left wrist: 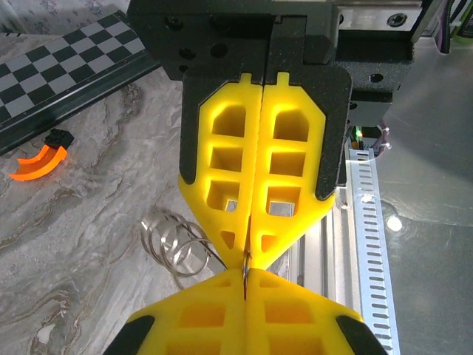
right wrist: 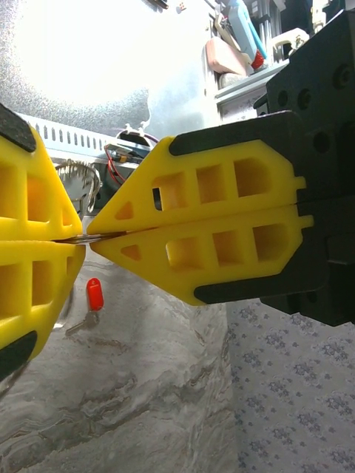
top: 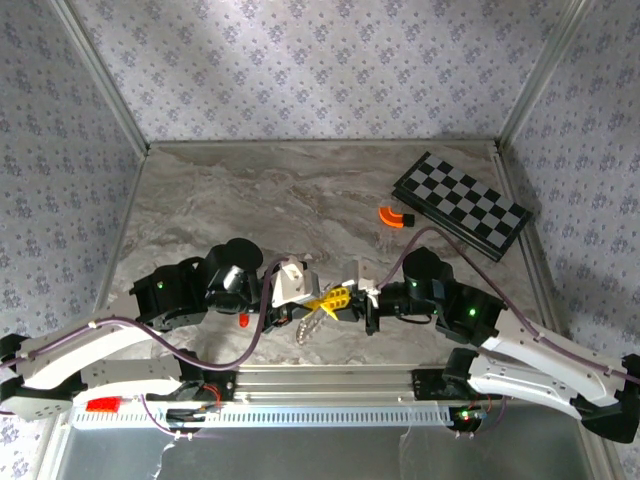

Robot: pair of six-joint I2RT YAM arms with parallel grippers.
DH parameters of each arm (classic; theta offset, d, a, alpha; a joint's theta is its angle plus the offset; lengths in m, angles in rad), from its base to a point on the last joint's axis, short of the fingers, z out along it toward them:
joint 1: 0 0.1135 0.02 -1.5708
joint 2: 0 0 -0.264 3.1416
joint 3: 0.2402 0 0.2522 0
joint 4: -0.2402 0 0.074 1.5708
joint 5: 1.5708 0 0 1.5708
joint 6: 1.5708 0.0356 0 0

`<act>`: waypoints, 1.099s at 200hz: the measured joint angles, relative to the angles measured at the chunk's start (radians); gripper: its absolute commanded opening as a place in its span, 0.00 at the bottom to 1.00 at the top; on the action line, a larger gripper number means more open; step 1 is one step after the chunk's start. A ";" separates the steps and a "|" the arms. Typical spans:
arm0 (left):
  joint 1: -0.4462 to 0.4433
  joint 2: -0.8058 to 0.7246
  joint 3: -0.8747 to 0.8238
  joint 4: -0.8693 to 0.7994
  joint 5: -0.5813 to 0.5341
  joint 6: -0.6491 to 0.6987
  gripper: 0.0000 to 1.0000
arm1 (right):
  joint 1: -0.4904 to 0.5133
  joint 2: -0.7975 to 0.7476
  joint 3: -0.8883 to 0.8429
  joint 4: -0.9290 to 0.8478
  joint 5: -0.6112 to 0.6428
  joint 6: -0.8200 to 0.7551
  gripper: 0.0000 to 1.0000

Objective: Put the keys on the keyring

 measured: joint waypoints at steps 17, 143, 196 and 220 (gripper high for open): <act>0.000 0.000 -0.002 0.016 -0.002 -0.002 0.27 | 0.003 -0.003 0.000 0.001 0.017 -0.003 0.00; -0.001 -0.245 -0.328 0.512 0.008 -0.220 0.31 | -0.018 -0.147 -0.202 0.431 0.031 0.234 0.00; -0.001 -0.237 -0.328 0.621 0.050 -0.246 0.29 | -0.018 -0.150 -0.204 0.558 0.023 0.292 0.00; -0.001 -0.219 -0.328 0.658 0.057 -0.249 0.29 | -0.018 -0.151 -0.212 0.587 0.013 0.303 0.00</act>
